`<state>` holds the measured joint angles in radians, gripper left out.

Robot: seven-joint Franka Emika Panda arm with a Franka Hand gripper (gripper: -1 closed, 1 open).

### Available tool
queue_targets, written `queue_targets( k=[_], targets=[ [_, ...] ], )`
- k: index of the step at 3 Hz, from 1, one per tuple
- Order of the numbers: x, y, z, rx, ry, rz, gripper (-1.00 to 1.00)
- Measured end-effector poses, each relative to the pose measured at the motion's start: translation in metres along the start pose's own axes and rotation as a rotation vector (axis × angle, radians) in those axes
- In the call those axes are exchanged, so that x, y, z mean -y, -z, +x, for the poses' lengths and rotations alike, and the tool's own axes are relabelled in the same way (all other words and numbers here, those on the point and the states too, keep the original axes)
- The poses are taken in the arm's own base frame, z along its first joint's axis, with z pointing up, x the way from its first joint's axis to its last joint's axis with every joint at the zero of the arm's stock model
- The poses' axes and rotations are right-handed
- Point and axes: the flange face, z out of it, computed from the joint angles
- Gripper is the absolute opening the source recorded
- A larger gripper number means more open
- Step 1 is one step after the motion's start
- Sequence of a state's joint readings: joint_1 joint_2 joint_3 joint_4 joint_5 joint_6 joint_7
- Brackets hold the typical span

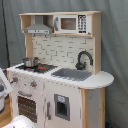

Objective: Play with the kitchen

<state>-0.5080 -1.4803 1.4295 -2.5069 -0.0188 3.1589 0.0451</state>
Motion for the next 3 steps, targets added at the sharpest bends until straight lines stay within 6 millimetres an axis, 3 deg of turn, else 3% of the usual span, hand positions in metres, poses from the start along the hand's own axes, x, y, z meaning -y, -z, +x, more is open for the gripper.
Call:
queue_targets(
  k=[1, 3],
  targets=[
    [-0.007, 0.005, 0.015, 0.015, 0.062, -0.009, 1.00],
    [-0.002, 0.010, 0.038, 0.051, 0.265, -0.009, 1.00]
  ],
)
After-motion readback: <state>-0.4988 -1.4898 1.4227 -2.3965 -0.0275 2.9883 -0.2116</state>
